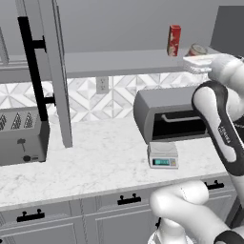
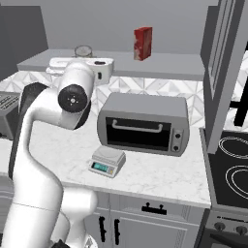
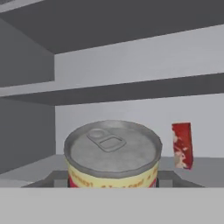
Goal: Pick the canned food and place it on the digital scale for weighing, and close the cabinet.
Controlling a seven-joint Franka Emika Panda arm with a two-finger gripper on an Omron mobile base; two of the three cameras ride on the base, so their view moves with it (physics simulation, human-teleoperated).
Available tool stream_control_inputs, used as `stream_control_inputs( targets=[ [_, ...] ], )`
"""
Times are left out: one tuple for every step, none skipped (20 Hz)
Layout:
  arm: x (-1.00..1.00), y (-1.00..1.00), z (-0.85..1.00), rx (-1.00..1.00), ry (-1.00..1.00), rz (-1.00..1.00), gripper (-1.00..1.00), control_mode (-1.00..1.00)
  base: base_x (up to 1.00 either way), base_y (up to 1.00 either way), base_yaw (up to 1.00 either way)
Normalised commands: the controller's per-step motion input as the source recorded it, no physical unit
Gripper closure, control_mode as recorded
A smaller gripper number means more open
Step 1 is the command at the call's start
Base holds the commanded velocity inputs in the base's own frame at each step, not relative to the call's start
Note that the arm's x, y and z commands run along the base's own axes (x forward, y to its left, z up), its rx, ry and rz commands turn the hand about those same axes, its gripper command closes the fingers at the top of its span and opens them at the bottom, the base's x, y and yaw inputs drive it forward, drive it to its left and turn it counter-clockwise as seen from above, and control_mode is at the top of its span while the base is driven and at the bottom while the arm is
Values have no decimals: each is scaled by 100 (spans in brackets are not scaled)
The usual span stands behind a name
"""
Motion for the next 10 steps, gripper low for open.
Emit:
stream_control_inputs(
  targets=[
    [-94,0,-16,-10,22,31,100,-100,0,0,0],
    [-87,0,-37,-10,19,31,100,-100,0,0,0],
    [-79,0,-51,-8,19,31,100,-100,0,0,0],
    [-36,-4,-84,-7,27,30,100,-100,0,0,0],
    [-14,0,-97,-9,30,26,100,-100,0,0,0],
    [0,0,-92,-5,22,23,100,-100,0,0,0],
    [0,0,-89,-3,15,21,100,-100,0,0,0],
    [0,0,-99,-1,13,23,100,-100,0,0,0],
    [0,0,-100,0,8,23,100,-100,0,0,0],
    [0,-1,-100,0,5,23,100,-100,0,0,0]
  ],
)
